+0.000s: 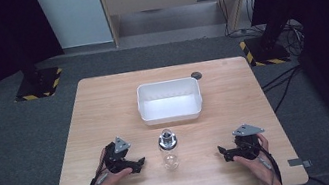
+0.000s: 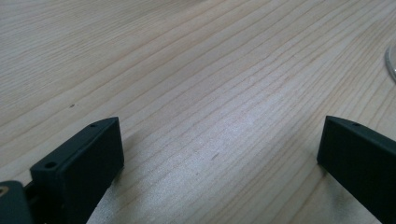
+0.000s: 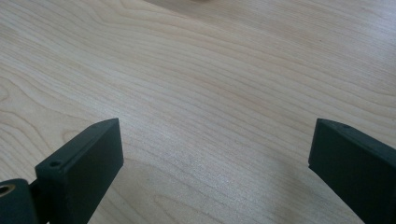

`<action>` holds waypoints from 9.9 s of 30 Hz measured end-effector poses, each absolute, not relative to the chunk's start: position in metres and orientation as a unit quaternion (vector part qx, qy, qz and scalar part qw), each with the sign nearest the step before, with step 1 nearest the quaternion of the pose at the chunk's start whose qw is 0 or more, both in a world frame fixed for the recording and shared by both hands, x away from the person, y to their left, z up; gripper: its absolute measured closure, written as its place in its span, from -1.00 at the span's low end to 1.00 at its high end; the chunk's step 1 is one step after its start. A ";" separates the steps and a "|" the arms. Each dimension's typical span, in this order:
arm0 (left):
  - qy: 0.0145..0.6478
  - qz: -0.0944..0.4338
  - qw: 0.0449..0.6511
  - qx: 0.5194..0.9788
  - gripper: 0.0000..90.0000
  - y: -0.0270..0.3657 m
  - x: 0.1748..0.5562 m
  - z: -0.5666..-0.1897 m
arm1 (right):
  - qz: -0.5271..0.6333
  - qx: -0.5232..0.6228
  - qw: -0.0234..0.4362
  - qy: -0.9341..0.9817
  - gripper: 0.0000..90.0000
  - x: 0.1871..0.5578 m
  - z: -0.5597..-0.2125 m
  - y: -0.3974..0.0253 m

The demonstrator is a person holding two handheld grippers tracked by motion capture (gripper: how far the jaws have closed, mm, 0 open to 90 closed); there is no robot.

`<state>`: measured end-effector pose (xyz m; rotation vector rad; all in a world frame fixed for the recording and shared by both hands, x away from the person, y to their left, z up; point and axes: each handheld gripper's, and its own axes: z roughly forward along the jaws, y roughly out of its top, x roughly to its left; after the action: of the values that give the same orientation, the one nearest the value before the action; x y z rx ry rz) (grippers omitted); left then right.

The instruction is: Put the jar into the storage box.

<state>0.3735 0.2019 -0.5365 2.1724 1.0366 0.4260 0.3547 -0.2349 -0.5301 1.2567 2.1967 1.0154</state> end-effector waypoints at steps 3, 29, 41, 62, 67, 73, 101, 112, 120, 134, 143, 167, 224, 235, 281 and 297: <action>0.398 0.164 0.342 0.835 -1.00 0.202 0.374 -0.537 | 0.366 0.448 0.206 0.789 -0.93 0.355 -0.530 -0.234; 0.398 0.164 0.341 0.835 -1.00 0.202 0.374 -0.537 | 0.385 0.433 0.199 0.791 -0.93 0.350 -0.524 -0.225; 0.399 0.164 0.342 0.835 -1.00 0.202 0.374 -0.537 | 0.408 0.400 0.179 0.801 -0.92 0.342 -0.517 -0.201; 0.399 0.164 0.341 0.835 -1.00 0.202 0.374 -0.537 | 0.436 0.343 0.161 0.816 -0.92 0.329 -0.506 -0.167; 0.399 0.164 0.342 0.835 -1.00 0.202 0.374 -0.537 | 0.444 0.326 0.155 0.820 -0.92 0.326 -0.502 -0.157; 0.399 0.164 0.341 0.835 -1.00 0.202 0.374 -0.537 | 0.450 0.315 0.151 0.822 -0.92 0.328 -0.498 -0.149; 0.398 0.164 0.341 0.836 -1.00 0.202 0.374 -0.536 | 0.476 0.272 0.128 0.827 -0.91 0.325 -0.488 -0.110; 0.398 0.163 0.341 0.836 -1.00 0.202 0.374 -0.536 | 0.485 0.262 0.129 0.825 -0.91 0.328 -0.483 -0.096; 0.398 0.164 0.341 0.836 -1.00 0.202 0.374 -0.537 | 0.483 0.257 0.130 0.826 -0.90 0.333 -0.484 -0.087; 0.399 0.164 0.342 0.835 -1.00 0.202 0.374 -0.537 | 0.487 0.257 0.131 0.824 -0.71 0.343 -0.487 -0.076; 0.399 0.164 0.342 0.835 -1.00 0.202 0.374 -0.537 | 0.494 0.241 0.128 0.825 -0.31 0.344 -0.487 -0.073; 0.398 0.163 0.341 0.836 -1.00 0.202 0.374 -0.536 | 0.488 0.261 0.151 0.819 -0.30 0.364 -0.465 -0.081; 0.398 0.163 0.341 0.836 -1.00 0.202 0.374 -0.536 | 0.481 0.295 0.189 0.804 -0.30 0.443 -0.408 -0.085; 0.398 0.163 0.341 0.836 -1.00 0.202 0.374 -0.536 | 0.480 0.320 0.198 0.792 -0.30 0.472 -0.414 -0.085; 0.398 0.163 0.341 0.836 -1.00 0.202 0.374 -0.536 | 0.444 0.391 0.224 0.775 -0.30 0.532 -0.463 -0.080; 0.398 0.163 0.341 0.836 -1.00 0.202 0.374 -0.536 | 0.444 0.400 0.235 0.767 -0.30 0.536 -0.470 -0.077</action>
<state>0.3736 0.2020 -0.5364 2.1747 1.0350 0.4250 0.5364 -0.0774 -0.4703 1.0977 2.1039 1.2187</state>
